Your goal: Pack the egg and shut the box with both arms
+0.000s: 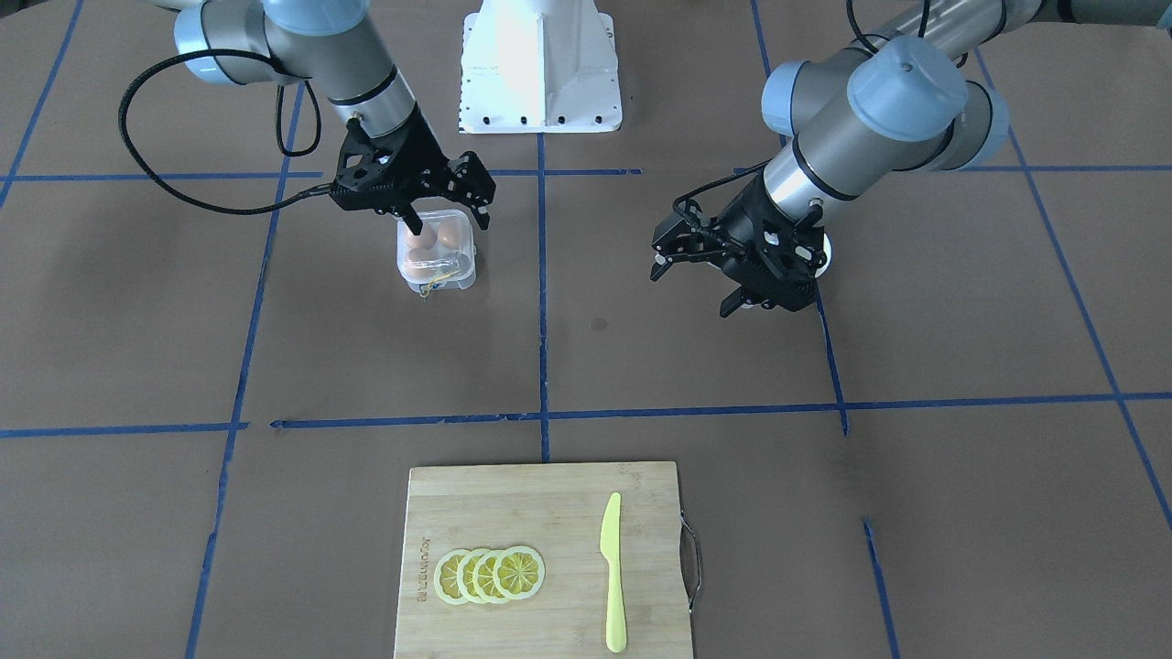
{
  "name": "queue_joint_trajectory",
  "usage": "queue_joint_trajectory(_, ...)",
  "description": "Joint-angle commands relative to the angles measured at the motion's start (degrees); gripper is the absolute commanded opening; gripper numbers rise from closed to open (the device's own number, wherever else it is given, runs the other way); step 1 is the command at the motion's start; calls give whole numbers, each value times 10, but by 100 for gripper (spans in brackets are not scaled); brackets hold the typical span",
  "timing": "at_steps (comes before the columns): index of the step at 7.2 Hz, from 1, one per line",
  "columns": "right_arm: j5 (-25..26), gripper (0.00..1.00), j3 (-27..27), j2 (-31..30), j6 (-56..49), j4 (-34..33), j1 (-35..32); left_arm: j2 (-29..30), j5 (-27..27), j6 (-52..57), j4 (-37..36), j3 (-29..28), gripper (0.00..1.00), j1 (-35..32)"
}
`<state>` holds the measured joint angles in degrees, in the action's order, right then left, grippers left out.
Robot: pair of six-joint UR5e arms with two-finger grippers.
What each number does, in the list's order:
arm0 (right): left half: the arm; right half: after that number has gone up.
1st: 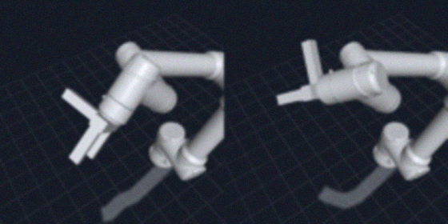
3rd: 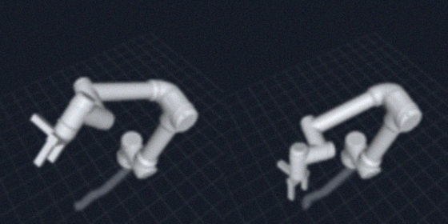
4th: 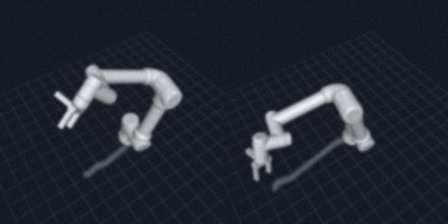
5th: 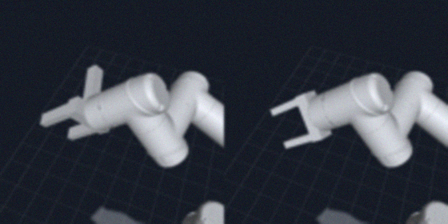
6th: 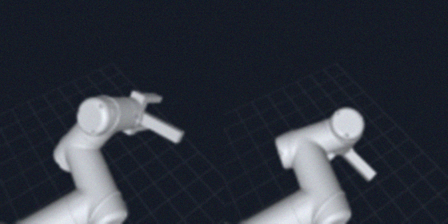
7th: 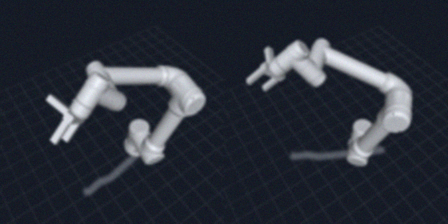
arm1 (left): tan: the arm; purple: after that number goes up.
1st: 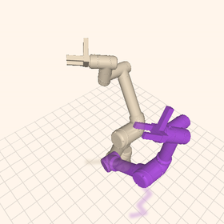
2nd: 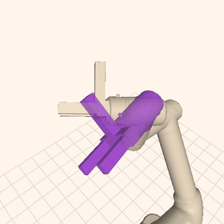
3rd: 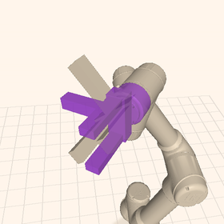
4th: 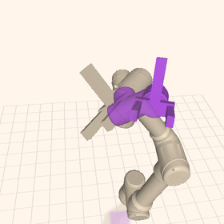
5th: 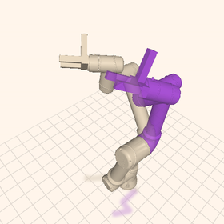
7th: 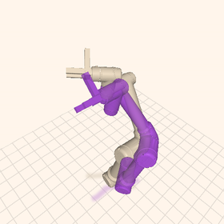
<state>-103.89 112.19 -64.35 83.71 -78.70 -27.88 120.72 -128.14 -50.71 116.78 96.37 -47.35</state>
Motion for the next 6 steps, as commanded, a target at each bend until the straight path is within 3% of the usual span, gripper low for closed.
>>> queue_joint_trajectory(1,4,100,21,6,2,-26,-9,-20,-1,23,-1,6,98,-13)
queue_joint_trajectory(3,-7,100,64,-85,-20,-22,-46,-74,-7,128,0,7,99,-61)
queue_joint_trajectory(5,-76,100,56,-155,-189,-20,-154,-130,-29,259,-1,3,99,-133)
queue_joint_trajectory(6,-143,100,37,-180,-284,-21,-232,-151,-29,311,-2,0,99,-163)
